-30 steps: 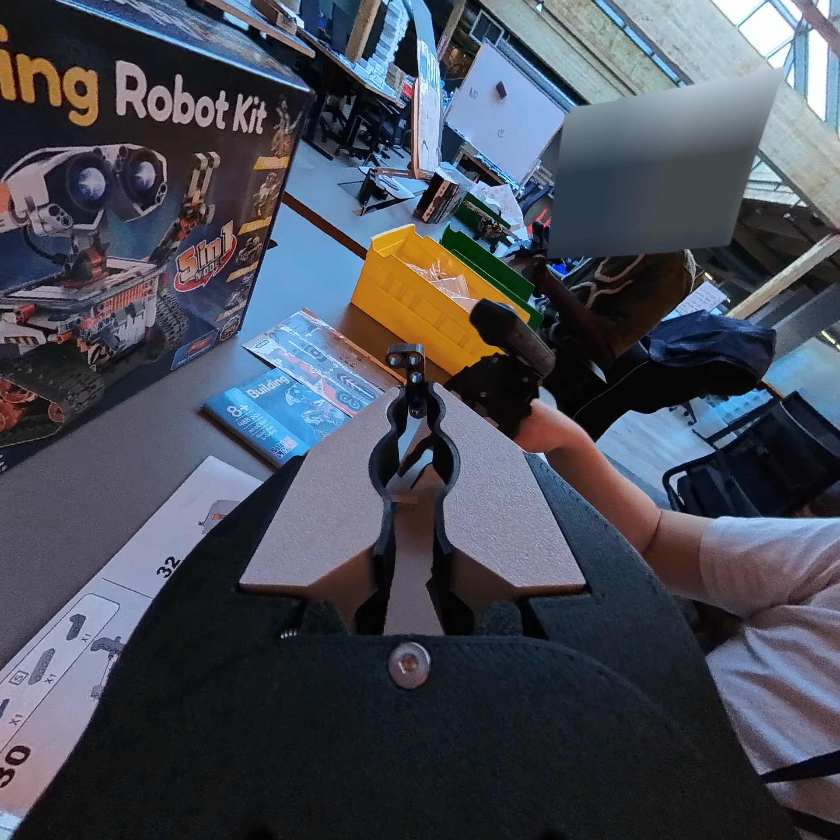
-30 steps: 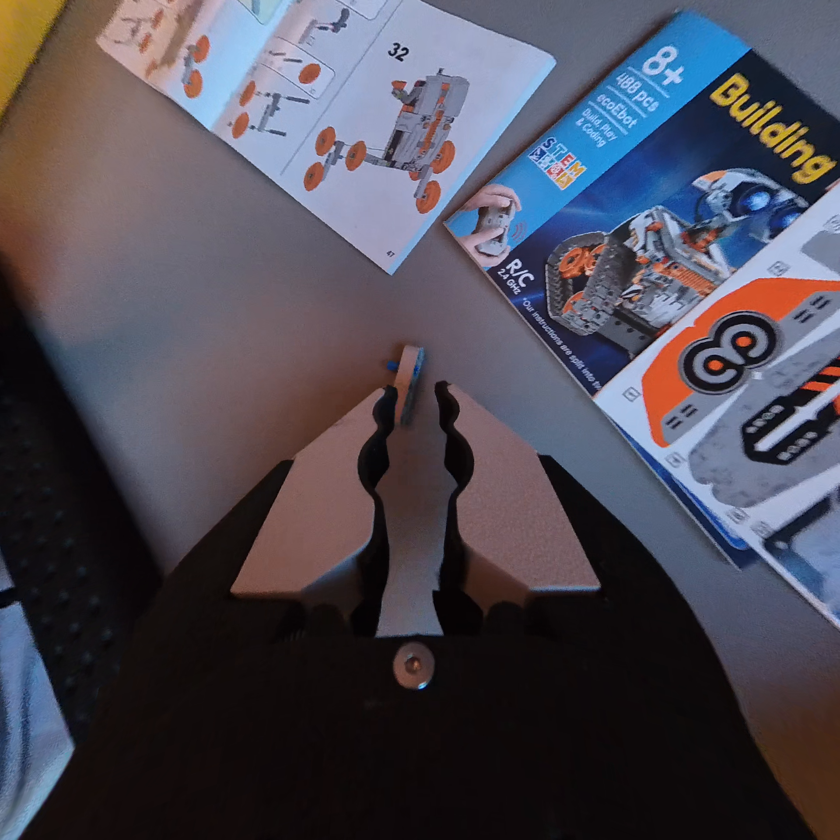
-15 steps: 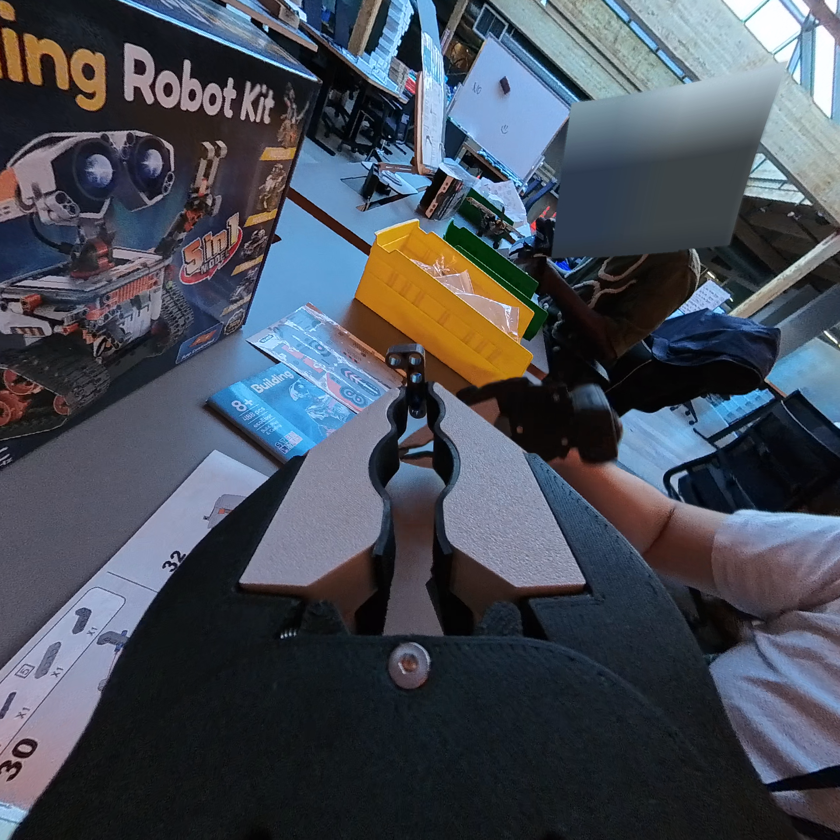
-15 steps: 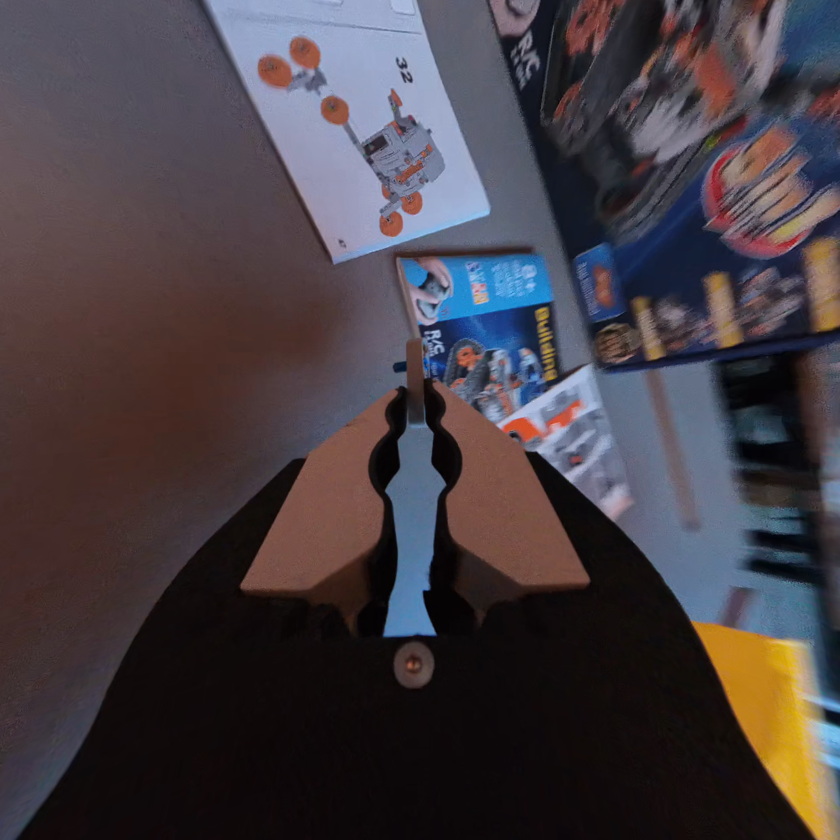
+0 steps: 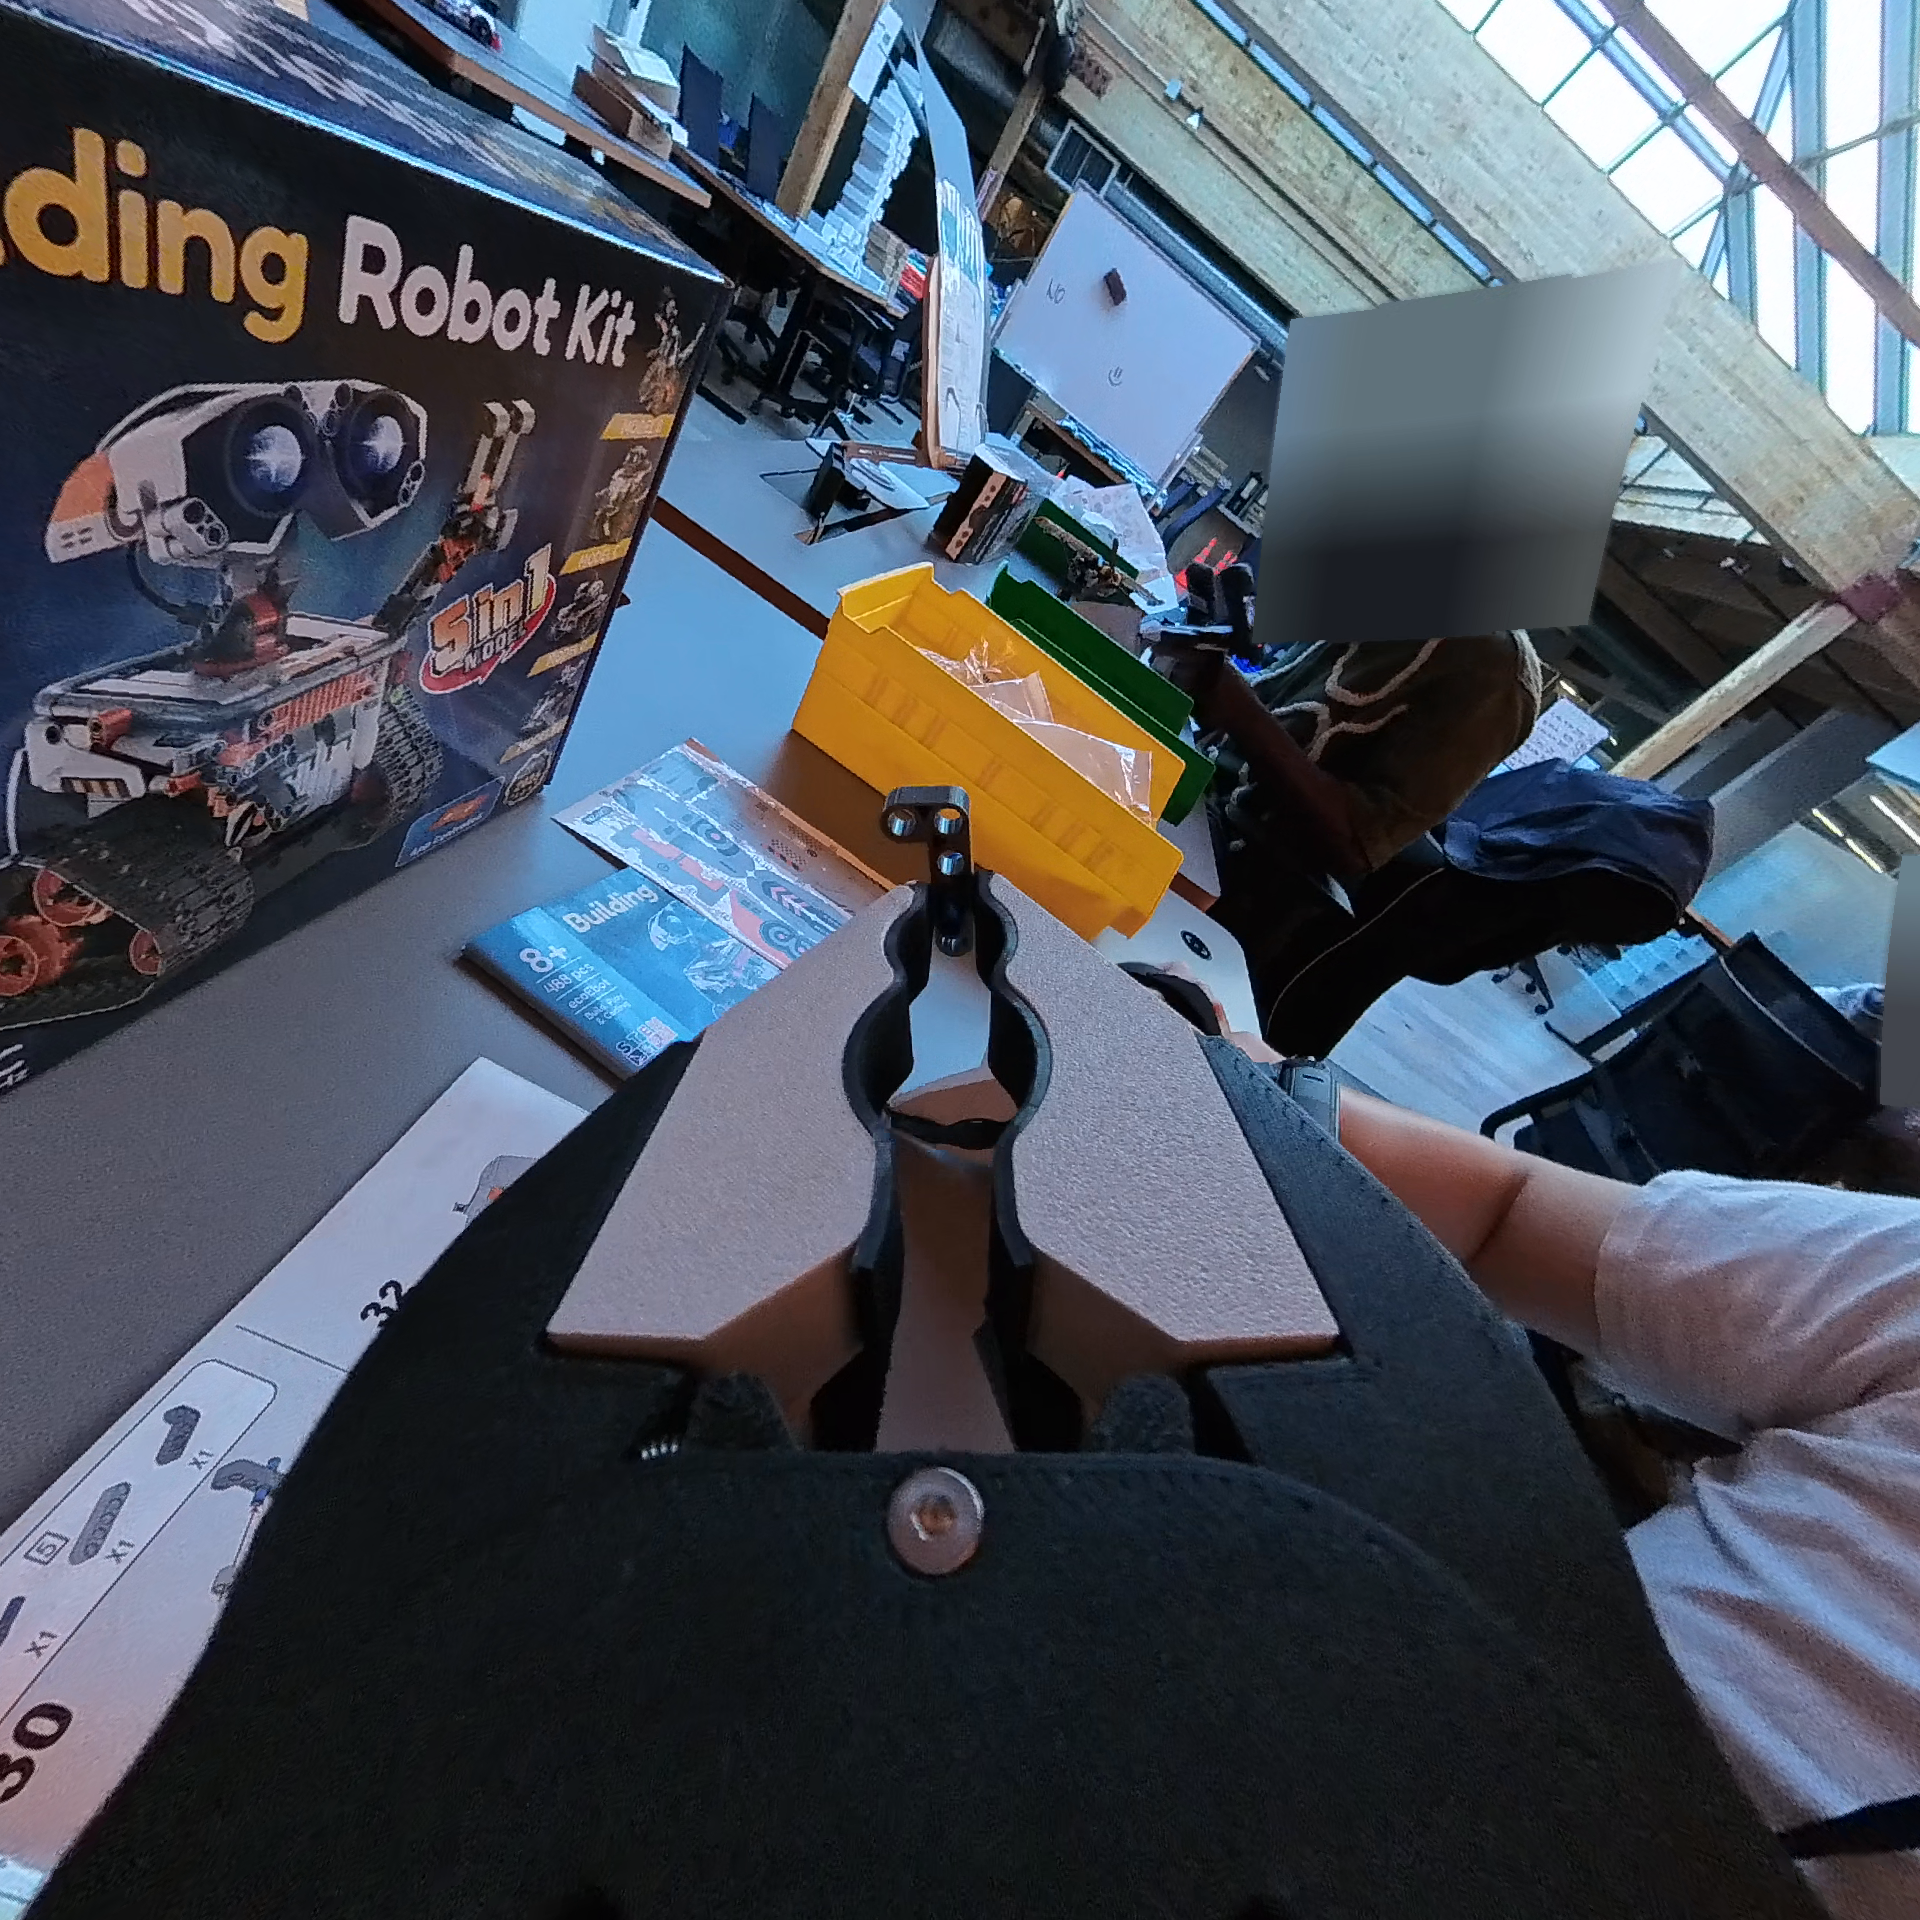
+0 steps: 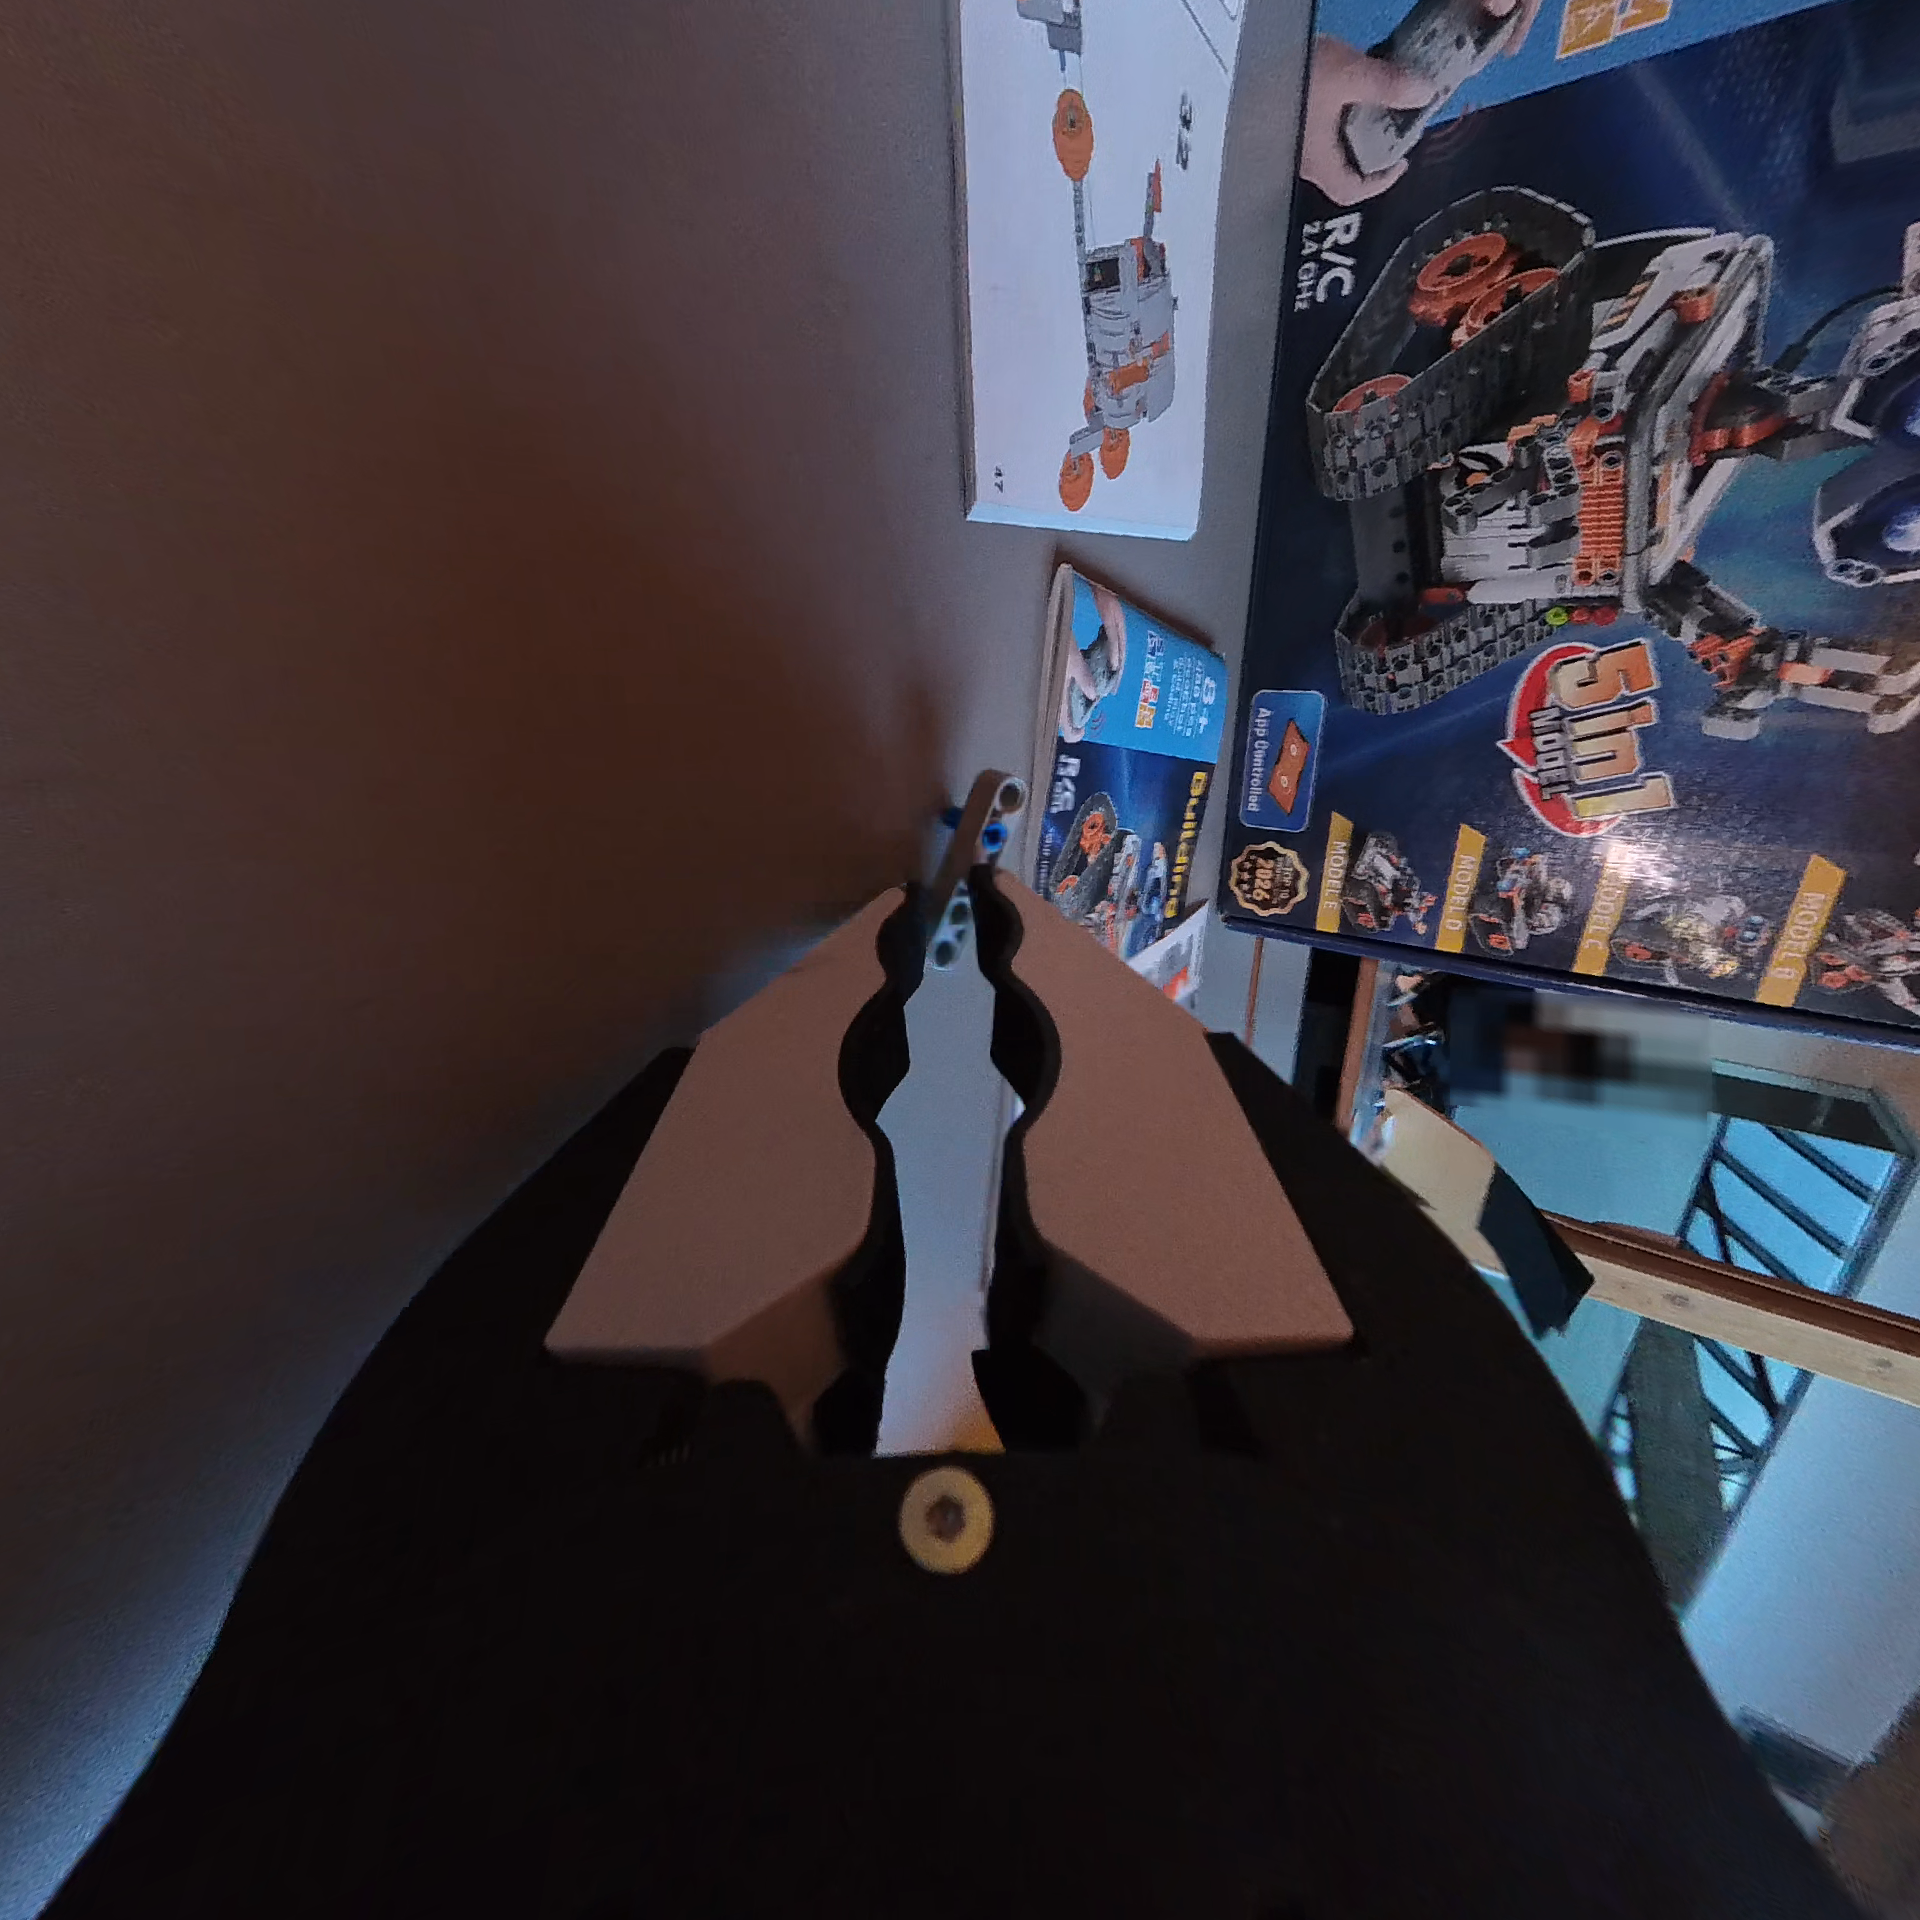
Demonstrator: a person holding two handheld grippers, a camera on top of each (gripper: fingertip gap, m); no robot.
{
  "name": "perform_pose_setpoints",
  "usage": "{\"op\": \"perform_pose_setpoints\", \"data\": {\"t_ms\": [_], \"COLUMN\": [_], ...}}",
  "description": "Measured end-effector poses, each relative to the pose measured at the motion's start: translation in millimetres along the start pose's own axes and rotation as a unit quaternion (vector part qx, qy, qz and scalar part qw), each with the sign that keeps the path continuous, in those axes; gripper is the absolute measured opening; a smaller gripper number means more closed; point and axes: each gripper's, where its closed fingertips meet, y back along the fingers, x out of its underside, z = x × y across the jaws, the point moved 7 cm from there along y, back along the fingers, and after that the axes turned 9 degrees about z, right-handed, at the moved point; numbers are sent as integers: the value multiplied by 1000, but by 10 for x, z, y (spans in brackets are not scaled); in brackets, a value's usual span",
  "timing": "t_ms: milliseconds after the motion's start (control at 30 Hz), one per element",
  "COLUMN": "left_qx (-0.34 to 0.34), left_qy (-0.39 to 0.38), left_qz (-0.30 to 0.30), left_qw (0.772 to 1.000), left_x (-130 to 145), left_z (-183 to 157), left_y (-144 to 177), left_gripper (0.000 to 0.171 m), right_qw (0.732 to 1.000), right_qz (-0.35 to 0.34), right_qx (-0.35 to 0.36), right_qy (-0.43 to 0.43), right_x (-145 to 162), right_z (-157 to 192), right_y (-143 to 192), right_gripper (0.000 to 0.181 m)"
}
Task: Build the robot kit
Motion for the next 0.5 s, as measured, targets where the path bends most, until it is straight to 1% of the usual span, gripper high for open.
{"op": "perform_pose_setpoints", "data": {"t_ms": [133,267,333,433,500], "left_qx": [-1,3,3,2,2], "left_qy": [0,0,2,4,5], "left_qz": [2,1,3,4,7], "left_qw": [1000,1000,1000,1000,1000], "left_x": [0,-5,1,3,8], "left_z": [3,-1,5,20,22], "left_y": [-5,-10,-15,-23,-31], "left_gripper": [5,5,5,5,5], "right_qw": [1000,996,990,962,933], "right_qz": [-5,-34,-52,-98,-117], "right_qx": [-11,-45,-70,-166,-235], "right_qy": [-9,-73,-115,-191,-247], "right_x": [-4,34,89,162,219], "right_z": [27,-23,-76,-141,-207], "right_y": [4,16,11,-57,-143], "right_gripper": [5,8,15,18,22]}}
